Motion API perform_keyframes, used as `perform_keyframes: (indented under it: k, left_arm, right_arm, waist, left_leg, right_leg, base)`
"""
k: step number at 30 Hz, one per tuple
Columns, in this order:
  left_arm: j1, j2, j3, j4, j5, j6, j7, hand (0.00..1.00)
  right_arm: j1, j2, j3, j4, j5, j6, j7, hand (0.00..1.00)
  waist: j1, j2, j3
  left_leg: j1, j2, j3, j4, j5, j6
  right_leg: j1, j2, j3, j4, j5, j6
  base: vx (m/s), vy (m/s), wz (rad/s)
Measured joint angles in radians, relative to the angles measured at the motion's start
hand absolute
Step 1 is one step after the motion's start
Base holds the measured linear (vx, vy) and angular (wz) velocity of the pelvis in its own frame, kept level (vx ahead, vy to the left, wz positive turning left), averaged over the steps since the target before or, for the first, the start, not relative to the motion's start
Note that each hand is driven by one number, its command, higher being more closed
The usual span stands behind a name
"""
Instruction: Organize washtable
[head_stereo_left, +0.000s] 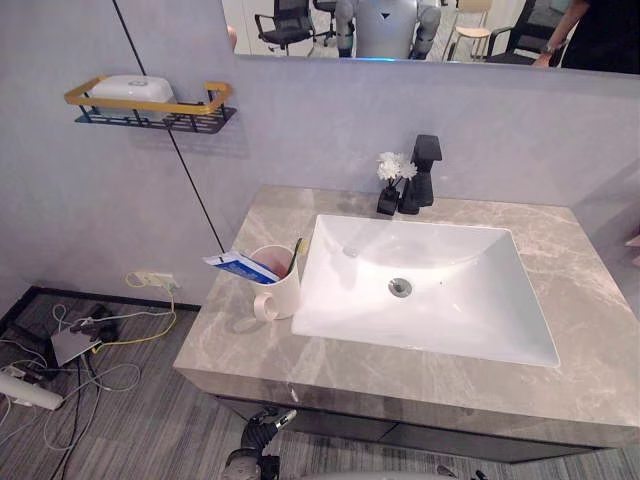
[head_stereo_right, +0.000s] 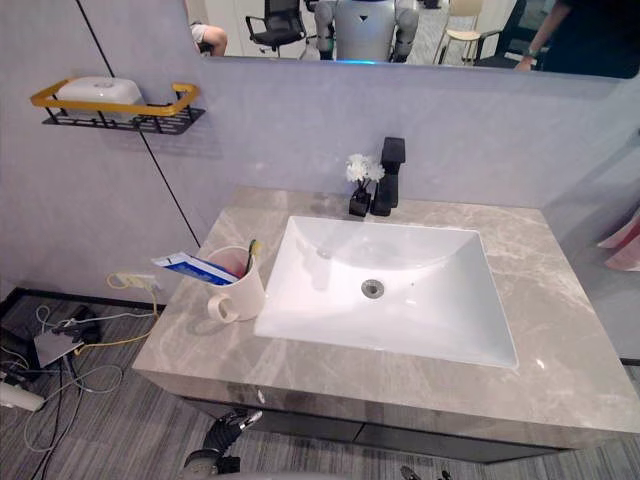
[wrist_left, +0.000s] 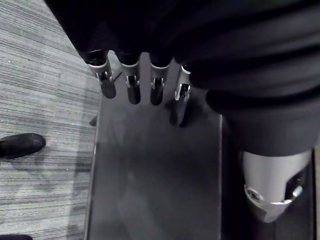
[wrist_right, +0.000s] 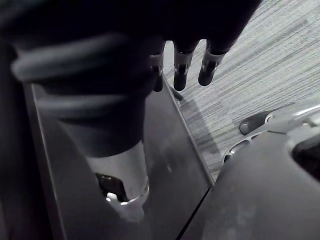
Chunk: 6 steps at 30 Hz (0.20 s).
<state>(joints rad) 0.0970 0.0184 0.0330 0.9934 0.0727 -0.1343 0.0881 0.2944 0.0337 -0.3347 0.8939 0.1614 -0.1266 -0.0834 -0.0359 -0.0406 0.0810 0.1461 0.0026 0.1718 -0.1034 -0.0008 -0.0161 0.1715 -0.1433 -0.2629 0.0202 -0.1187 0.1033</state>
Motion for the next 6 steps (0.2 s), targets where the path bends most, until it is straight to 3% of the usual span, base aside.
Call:
perform_keyframes:
  k: [6]
  left_arm:
    - [-0.009, 0.024, -0.001, 0.002, 0.001, -0.001, 0.001, 0.00]
  right_arm:
    - [-0.044, -0.015, 0.035, 0.053, -0.007, -0.002, -0.001, 0.00]
  waist:
    - [-0.003, -0.010, 0.028]
  left_leg:
    - [-0.006, -0.005, -0.023, 0.000, 0.001, 0.000]
  right_leg:
    - [0.014, 0.000, -0.026, -0.015, 0.000, 0.000]
  base:
    - [0.01, -0.016, 0.11]
